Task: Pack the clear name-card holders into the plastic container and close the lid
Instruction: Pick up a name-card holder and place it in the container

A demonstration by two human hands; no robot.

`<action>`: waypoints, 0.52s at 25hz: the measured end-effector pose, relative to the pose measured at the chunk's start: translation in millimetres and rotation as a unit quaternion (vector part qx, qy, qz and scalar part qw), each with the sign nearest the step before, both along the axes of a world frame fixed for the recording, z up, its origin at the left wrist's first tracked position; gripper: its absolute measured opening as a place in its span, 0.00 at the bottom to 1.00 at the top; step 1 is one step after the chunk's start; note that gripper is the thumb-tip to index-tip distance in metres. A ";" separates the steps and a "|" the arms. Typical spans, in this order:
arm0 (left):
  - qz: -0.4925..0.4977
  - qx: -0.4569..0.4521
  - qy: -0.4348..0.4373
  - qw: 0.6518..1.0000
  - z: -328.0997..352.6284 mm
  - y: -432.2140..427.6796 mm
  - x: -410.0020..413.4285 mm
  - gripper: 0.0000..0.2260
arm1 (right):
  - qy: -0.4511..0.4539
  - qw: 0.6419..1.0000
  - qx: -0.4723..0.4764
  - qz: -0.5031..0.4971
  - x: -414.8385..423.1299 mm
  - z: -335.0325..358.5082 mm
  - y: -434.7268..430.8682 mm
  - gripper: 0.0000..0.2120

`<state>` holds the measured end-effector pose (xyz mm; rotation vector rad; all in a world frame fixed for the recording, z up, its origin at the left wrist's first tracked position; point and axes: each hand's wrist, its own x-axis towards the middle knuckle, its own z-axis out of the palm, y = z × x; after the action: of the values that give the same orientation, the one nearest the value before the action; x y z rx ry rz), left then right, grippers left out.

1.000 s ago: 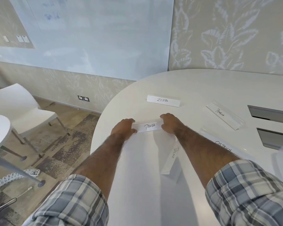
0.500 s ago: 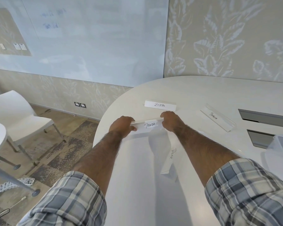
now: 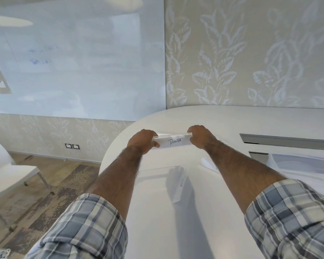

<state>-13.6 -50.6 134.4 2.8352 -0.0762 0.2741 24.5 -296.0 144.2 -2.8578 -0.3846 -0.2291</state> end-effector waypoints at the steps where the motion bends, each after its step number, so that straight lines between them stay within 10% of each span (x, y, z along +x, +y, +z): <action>1: -0.010 -0.002 -0.001 1.000 6.0 -9.9 -1.8 0.18 | -0.004 1.000 0.003 -0.010 -5.8 5.6 -11.3 0.21; 13: -0.143 0.001 -0.042 0.989 60.2 -157.9 -28.3 0.18 | -0.049 0.989 0.019 -0.138 -87.1 54.8 -165.8 0.22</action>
<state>-41.9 -208.5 194.7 2.7664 -0.4951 0.3274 -62.6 -461.8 199.1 -2.8615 0.0002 -0.4226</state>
